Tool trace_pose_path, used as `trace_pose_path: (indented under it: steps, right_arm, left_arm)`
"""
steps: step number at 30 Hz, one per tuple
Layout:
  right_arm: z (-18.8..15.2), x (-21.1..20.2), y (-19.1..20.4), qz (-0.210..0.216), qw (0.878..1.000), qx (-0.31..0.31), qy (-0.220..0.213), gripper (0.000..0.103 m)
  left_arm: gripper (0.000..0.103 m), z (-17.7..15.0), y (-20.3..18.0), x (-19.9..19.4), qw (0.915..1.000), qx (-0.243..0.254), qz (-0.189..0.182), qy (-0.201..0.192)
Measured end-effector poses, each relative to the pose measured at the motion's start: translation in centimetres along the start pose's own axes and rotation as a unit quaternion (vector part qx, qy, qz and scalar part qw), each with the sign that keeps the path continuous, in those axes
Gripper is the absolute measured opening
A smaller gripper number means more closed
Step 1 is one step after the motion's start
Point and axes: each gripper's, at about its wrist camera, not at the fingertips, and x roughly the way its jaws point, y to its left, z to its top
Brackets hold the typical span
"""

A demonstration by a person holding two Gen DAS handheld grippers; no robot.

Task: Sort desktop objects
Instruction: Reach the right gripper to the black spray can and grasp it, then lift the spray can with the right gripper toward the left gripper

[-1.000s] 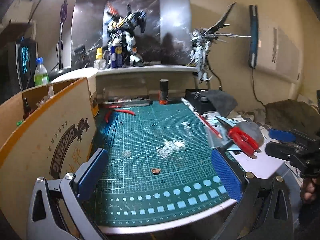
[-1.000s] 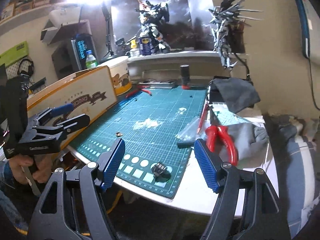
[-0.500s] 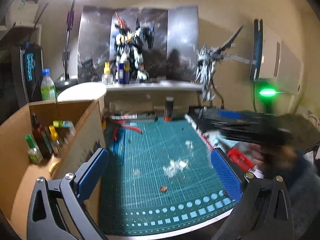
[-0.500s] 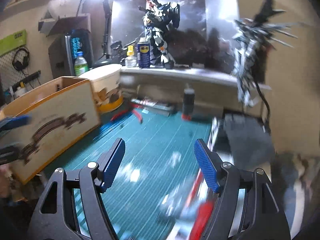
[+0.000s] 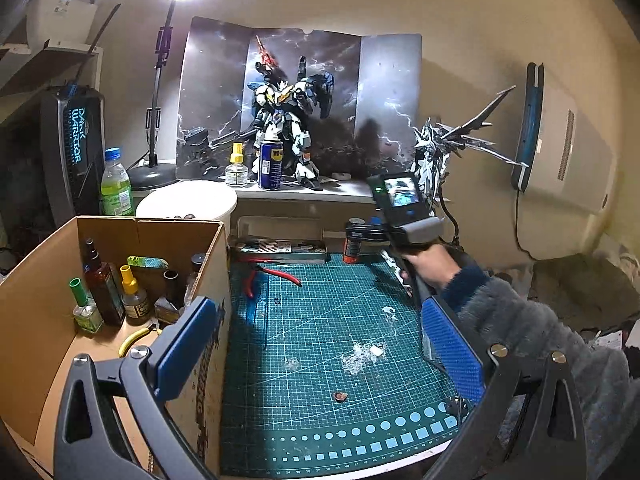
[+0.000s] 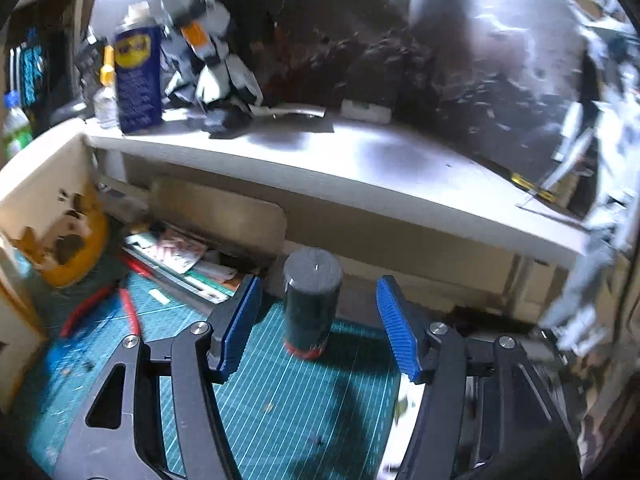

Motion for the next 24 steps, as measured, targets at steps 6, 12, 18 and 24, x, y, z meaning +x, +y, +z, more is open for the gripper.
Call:
trace_pose_path:
  steps: [6,12,18,24]
  right_arm:
    - [-0.1,2.6,0.0,0.007,1.000,0.006,0.012,0.034]
    - [-0.1,2.4,-0.1,0.033,0.999,0.027,0.017,0.032]
    - [0.0,-0.6,0.6,0.064,0.998,0.023,0.013,0.032]
    - [-0.5,-7.8,2.6,0.113,0.994,-0.013,0.002,0.032]
  left_arm:
    - [0.103,-0.3,0.5,0.4,0.9999,-0.006,-0.003,0.010]
    - [0.103,-0.5,1.0,0.5,0.9999,-0.010,-0.003,0.012]
    - [0.103,-0.6,1.6,0.3,0.9997,-0.018,-0.006,0.013]
    - [0.103,-0.6,2.1,-1.3,0.9997,-0.022,-0.007,-0.001]
